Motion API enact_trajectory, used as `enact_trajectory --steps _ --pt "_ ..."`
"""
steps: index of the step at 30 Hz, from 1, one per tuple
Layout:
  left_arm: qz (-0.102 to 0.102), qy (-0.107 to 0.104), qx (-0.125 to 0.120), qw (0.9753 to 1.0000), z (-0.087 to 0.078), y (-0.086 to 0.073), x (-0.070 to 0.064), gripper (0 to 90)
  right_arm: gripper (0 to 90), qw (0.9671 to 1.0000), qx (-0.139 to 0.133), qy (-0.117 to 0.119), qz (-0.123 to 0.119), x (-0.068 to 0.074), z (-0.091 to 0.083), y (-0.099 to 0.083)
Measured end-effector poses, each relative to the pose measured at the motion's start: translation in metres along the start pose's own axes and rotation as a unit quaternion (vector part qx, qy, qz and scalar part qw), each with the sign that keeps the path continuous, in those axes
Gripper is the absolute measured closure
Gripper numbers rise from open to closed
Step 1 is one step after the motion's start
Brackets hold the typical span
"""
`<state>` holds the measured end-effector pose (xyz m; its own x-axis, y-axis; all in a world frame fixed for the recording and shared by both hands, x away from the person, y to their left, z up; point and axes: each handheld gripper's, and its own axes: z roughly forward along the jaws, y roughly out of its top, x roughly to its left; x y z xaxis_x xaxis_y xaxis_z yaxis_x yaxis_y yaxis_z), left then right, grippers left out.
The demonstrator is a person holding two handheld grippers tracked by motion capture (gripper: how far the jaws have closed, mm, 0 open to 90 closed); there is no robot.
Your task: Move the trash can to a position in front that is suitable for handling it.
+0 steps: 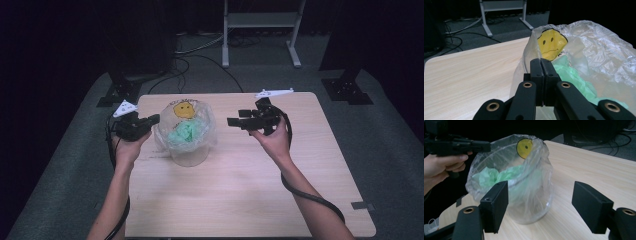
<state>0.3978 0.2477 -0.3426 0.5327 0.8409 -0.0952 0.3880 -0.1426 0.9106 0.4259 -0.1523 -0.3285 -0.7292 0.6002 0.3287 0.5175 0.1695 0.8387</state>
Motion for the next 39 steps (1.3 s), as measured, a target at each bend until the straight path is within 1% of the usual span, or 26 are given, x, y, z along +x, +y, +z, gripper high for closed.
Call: enact_trajectory --steps 2,4,5,7,8,9,13,15,17,19,20,21,23,24,25,26,31,32,34,35,37,39 --pt "0.0 0.0 -0.001 1.0 -0.001 0.0 0.0 89.2 28.4 1.0 0.0 0.004 0.004 0.001 0.007 0.004" --pt "-0.001 0.0 -0.001 1.0 -0.001 -0.001 0.001 89.2 28.2 1.0 0.005 0.003 0.006 0.004 0.019 0.01" --pt "-0.001 -0.001 -0.001 1.0 -0.002 -0.001 0.001 89.2 28.2 1.0 0.005 0.003 0.006 0.004 0.019 0.01" --pt "-0.003 -0.001 -0.004 1.0 -0.002 -0.001 0.002 89.2 28.3 0.9999 0.012 0.002 0.006 0.006 0.029 0.014" --pt "-0.002 -0.001 -0.004 1.0 -0.002 -0.001 0.002 89.2 28.3 0.9999 0.012 0.002 0.006 0.006 0.029 0.014" --pt "-0.003 -0.001 -0.004 1.0 -0.003 -0.001 0.002 89.2 28.2 0.9998 0.016 0.002 0.007 0.008 0.036 0.017" --pt "-0.004 -0.003 -0.005 1.0 -0.003 -0.001 0.002 89.4 28.2 0.9997 0.022 0.004 0.006 0.013 0.045 0.02" --pt "-0.004 -0.004 -0.005 1.0 -0.003 -0.001 0.002 89.4 28.1 0.9996 0.028 0.005 0.004 0.016 0.054 0.023" --pt "-0.005 -0.005 -0.006 1.0 -0.003 -0.001 0.003 89.5 28.1 0.9995 0.03 0.005 0.003 0.017 0.057 0.023" --pt "-0.006 -0.006 -0.006 0.9999 -0.003 -0.001 0.003 89.5 29.4 0.9992 0.038 0.001 0.006 0.019 0.065 0.024" --pt "-0.007 -0.006 -0.007 0.9999 -0.004 -0.001 0.003 89.5 29.4 0.9992 0.038 0.001 0.006 0.019 0.065 0.024" --pt "-0.007 -0.006 -0.008 0.9999 -0.004 -0.001 0.003 89.5 35.2 0.9991 0.041 -0.006 0.008 0.019 0.069 0.024" --pt "-0.008 -0.006 -0.01 0.9999 -0.005 -0.001 0.003 89.5 42.5 0.9987 0.047 -0.014 0.01 0.02 0.072 0.024" --pt "-0.01 -0.007 -0.011 0.9999 -0.005 -0.001 0.003 89.5 47.9 0.9984 0.051 -0.021 0.012 0.02 0.073 0.024" --pt "-0.01 -0.007 -0.011 0.9999 -0.005 -0.001 0.003 89.5 47.9 0.9984 0.051 -0.021 0.012 0.02 0.073 0.024" --pt "-0.011 -0.007 -0.011 0.9999 -0.005 0.0 0.003 89.6 57.2 0.9979 0.054 -0.034 0.012 0.021 0.076 0.023" --pt "-0.014 -0.01 -0.015 0.9997 -0.006 0.001 0.003 89.6 75.6 0.9973 0.053 -0.05 0.01 0.025 0.077 0.024" --pt "-0.015 -0.011 -0.017 0.9997 -0.006 0.001 0.003 89.6 75.6 0.9973 0.053 -0.05 0.01 0.025 0.077 0.024" --pt "-0.015 -0.012 -0.017 0.9997 -0.006 0.002 0.003 89.6 83.2 0.9971 0.054 -0.054 0.007 0.027 0.077 0.026" --pt "-0.015 -0.012 -0.017 0.9997 -0.006 0.003 0.003 89.6 88.0 0.9968 0.054 -0.06 0.002 0.029 0.076 0.028" --pt "-0.018 -0.014 -0.02 0.9995 -0.006 0.004 0.002 89.6 89.5 0.9967 0.054 -0.061 0.002 0.031 0.076 0.029" --pt "-0.018 -0.015 -0.021 0.9995 -0.006 0.005 0.001 89.6 90.0 0.9964 0.055 -0.065 -0.002 0.033 0.076 0.031"
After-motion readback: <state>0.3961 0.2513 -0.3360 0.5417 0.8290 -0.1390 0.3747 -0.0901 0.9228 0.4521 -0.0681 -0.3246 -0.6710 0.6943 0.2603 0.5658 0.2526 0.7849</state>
